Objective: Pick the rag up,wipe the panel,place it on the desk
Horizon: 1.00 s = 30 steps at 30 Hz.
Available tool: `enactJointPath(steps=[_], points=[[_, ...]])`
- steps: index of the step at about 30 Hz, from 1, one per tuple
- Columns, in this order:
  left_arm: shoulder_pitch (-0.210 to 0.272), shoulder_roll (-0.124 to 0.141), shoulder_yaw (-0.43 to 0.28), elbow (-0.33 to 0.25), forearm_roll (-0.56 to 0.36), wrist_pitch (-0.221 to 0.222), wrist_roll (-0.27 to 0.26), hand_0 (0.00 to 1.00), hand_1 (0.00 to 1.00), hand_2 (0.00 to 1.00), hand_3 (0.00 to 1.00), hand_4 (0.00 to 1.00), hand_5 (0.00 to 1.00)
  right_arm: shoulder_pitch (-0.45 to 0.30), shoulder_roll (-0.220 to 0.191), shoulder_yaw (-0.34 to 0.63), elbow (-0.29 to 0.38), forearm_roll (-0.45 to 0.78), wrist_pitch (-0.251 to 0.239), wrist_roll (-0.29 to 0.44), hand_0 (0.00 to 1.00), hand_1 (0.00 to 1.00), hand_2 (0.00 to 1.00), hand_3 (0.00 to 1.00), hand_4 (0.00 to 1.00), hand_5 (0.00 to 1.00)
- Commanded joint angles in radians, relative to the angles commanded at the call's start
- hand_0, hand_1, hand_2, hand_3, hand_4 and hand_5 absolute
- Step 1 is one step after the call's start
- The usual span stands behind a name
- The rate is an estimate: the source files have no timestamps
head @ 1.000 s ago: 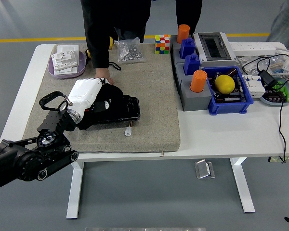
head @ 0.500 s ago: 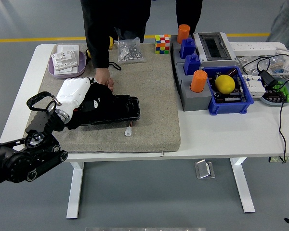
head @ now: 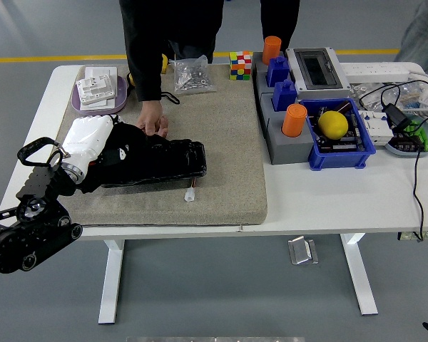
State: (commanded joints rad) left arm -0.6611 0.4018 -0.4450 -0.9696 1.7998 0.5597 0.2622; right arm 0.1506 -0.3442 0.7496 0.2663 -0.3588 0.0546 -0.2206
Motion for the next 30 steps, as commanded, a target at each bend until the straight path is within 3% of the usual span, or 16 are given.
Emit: enactJointPath(steps=[17, 30], points=[[0.015, 0.03, -0.012, -0.007, 0.006, 0.0, -0.003, 0.217, 0.093, 0.525, 0.467, 0.15, 0.002, -0.002, 0.0, 0.005, -0.001, -0.002, 0.0, 0.0, 0.769, 0.609, 0.706, 0.638, 0.998, 0.572], [0.008, -0.009, 0.008, -0.016, -0.006, 0.014, -0.01, 0.215, 0.091, 0.525, 0.465, 0.147, 0.002, 0.0, 0.002, 0.001, 0.0, -0.002, 0.001, 0.0, 0.769, 0.608, 0.706, 0.639, 0.998, 0.575]])
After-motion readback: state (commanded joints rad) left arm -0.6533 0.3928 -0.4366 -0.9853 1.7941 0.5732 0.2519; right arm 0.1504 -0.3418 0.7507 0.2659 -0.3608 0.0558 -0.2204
